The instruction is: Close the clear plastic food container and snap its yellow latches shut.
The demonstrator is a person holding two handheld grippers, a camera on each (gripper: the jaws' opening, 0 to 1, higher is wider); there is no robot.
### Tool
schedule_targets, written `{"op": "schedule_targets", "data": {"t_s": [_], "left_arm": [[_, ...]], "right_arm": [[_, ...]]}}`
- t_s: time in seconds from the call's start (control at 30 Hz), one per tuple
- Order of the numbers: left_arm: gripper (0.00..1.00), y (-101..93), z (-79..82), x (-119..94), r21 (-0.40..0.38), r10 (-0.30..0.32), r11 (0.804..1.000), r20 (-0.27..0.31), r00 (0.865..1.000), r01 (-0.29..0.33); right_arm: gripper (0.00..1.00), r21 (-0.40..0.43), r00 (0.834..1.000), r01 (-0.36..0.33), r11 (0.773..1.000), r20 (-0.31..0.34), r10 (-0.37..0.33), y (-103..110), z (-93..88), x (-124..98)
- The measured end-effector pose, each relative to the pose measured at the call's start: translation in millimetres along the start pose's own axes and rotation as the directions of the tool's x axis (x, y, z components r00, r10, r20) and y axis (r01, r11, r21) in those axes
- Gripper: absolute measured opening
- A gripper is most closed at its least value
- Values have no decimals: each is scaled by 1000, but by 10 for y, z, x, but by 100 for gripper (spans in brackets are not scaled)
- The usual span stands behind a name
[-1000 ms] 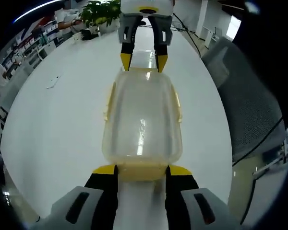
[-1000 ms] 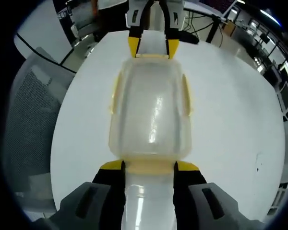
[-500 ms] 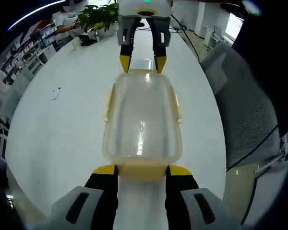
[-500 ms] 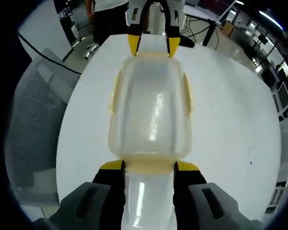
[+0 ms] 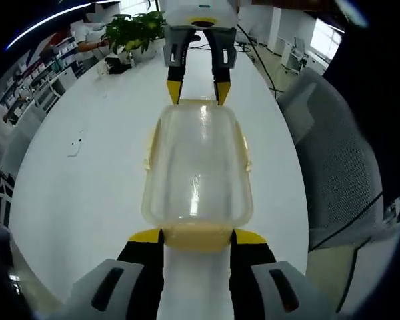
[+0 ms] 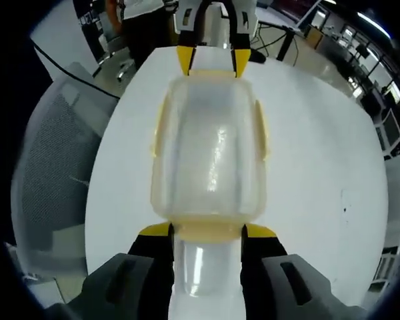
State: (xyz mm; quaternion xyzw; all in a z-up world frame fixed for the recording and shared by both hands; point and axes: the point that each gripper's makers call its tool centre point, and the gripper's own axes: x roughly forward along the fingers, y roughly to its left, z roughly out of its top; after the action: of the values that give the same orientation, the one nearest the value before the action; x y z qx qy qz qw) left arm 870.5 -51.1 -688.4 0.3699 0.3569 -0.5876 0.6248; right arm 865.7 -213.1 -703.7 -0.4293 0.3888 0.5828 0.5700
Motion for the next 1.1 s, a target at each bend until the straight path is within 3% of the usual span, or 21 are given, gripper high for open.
{"op": "schedule_targets", "data": {"t_s": [1.1], "left_arm": [[32, 31, 662, 399, 10, -20, 1000, 38, 999, 19]], "right_arm": [[35, 30, 999, 5, 1000, -48, -3, 0, -721, -253]]}}
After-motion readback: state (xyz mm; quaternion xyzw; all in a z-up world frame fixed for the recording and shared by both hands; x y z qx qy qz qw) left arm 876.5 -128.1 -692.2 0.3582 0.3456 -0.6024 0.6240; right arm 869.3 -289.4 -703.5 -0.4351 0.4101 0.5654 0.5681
